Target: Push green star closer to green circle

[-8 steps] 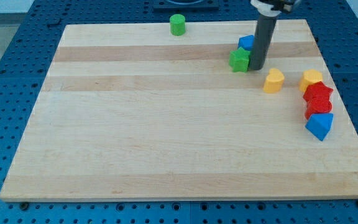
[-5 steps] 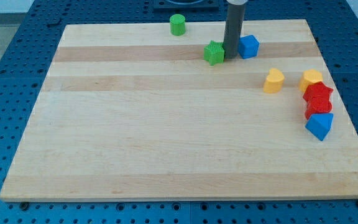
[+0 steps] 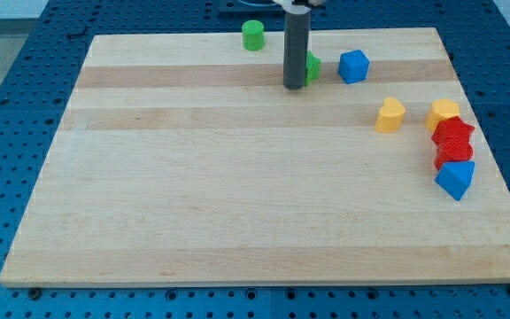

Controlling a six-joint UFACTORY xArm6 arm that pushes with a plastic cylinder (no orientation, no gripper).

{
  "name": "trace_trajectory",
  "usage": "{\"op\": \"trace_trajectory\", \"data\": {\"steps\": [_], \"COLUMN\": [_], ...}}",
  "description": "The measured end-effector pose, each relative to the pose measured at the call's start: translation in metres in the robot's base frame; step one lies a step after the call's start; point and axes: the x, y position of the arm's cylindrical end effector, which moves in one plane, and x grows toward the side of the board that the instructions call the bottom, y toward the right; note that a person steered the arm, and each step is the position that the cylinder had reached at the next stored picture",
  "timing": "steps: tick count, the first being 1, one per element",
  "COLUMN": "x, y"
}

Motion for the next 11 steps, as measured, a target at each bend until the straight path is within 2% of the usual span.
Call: {"op": "trace_trajectory", "data": {"steps": [2,4,6,11], "x": [-0.031,-0.011,-0.009,-0.050], "y": [0.003,0.012,0.034,0.023]}}
